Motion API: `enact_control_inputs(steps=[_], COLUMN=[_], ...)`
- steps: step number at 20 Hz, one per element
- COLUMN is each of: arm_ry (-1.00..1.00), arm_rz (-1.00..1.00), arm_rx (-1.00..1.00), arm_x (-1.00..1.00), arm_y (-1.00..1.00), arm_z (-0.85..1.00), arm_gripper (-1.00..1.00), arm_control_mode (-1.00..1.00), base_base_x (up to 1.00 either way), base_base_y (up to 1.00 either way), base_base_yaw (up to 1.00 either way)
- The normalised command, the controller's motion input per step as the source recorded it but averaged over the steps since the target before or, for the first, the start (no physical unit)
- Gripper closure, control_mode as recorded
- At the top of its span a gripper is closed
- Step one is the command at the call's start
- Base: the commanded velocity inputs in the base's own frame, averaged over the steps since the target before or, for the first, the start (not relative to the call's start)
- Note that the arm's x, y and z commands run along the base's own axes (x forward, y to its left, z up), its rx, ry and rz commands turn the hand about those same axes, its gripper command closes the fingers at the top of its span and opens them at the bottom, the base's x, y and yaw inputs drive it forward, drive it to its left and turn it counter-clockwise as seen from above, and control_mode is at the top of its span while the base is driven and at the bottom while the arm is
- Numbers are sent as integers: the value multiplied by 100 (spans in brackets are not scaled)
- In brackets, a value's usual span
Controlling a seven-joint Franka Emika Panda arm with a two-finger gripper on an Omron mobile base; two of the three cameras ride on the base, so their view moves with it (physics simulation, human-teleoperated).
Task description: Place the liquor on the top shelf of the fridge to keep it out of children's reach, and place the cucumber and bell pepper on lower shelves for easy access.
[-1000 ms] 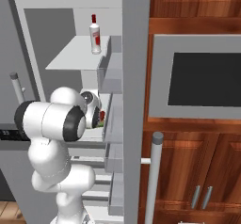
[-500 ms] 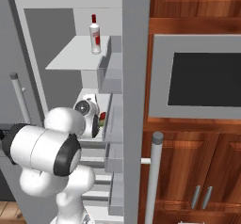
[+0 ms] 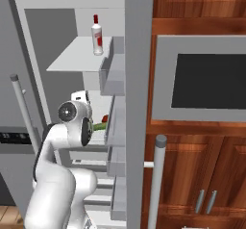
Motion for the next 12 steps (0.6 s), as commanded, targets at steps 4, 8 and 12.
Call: enact_control_inputs(steps=[4, 8, 12], arm_ry=[4, 13, 15], arm_rz=[0, 0, 0], arm_rx=[-8, -10, -14], arm_x=[-100, -100, -97], arm_y=[0, 3, 29], arm_z=[100, 81, 81], arm_gripper=[-100, -100, -100], arm_control_mode=[-100, -100, -100], base_base_x=[0, 0, 0], base_base_y=[0, 0, 0], base_base_yaw=[0, 0, 0])
